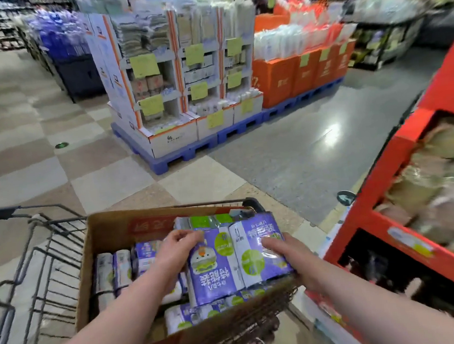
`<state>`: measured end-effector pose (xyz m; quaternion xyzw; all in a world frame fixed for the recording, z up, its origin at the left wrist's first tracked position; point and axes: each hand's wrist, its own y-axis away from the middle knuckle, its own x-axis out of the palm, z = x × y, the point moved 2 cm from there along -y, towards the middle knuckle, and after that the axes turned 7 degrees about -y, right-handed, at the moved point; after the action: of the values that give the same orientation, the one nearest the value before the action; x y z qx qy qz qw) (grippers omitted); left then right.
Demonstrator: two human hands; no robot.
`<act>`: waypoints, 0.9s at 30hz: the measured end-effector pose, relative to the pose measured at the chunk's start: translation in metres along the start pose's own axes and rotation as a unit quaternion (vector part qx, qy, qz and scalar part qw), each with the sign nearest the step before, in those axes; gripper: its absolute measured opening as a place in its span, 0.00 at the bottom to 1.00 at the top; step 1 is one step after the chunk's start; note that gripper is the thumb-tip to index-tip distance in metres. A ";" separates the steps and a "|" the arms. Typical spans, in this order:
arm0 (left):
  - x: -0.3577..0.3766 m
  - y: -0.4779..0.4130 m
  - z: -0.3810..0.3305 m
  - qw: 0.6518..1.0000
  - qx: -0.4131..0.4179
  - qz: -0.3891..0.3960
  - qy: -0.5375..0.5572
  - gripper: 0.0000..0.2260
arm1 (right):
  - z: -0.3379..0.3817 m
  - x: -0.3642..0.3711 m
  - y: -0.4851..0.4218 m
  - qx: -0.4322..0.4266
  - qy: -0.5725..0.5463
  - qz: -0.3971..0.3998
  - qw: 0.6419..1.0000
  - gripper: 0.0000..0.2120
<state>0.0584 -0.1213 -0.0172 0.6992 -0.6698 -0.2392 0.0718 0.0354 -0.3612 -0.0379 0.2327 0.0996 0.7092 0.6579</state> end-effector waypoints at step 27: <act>0.476 0.276 -0.053 0.904 0.122 0.398 -0.095 0.07 | -0.062 -0.354 0.447 -0.135 -0.139 -0.403 0.894 0.16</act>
<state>-0.1733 -0.6202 0.0321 0.3519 -0.9199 -0.1729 0.0113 -0.3803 -0.7486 0.0380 0.1776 -0.0046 0.3504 0.9196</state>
